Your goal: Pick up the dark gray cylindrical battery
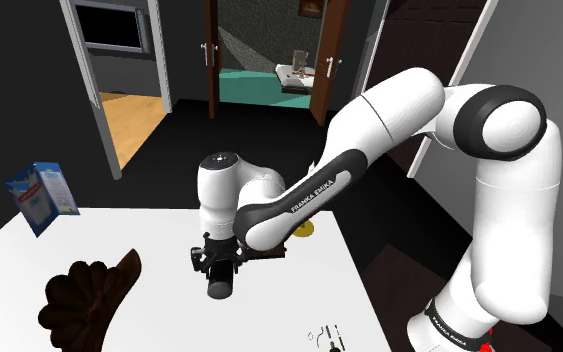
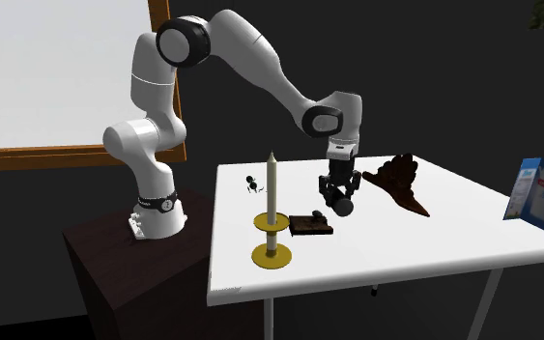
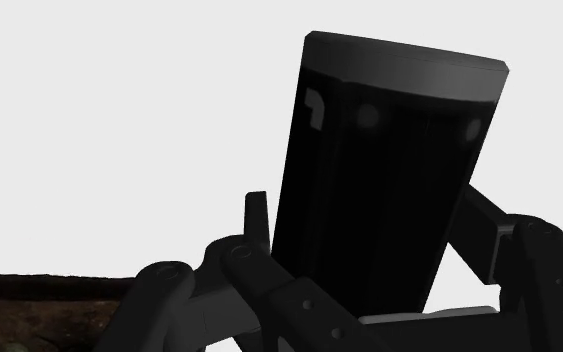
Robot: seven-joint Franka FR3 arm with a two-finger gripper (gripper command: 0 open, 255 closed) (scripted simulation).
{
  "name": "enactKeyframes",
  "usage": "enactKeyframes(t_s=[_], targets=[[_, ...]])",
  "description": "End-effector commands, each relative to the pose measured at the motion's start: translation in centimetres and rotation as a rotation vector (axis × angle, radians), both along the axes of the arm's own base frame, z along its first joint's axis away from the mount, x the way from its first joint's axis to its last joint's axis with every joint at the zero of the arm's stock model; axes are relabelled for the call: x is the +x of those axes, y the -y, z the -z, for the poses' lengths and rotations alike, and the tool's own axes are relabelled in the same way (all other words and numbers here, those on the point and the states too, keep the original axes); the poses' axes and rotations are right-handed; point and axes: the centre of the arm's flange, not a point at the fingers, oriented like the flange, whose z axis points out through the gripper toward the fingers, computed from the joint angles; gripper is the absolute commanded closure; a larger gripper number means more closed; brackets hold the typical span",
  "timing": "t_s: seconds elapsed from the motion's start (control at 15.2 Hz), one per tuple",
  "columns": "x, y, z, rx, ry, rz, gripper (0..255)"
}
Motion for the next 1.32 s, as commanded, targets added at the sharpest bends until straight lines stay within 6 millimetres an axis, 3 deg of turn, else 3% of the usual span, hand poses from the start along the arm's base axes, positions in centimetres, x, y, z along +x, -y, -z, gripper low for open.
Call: enactKeyframes(t_s=[0.0,0.13,1.12,1.25], targets=[[0.0,0.0,0.1,-0.001,-0.002,0.000,255],[0.0,0.1,0.1,-0.001,-0.002,0.000,255],[0.0,0.1,-7.8,-0.001,-0.002,0.000,255],[0.0,0.1,-7.9,-0.001,-0.002,0.000,255]])
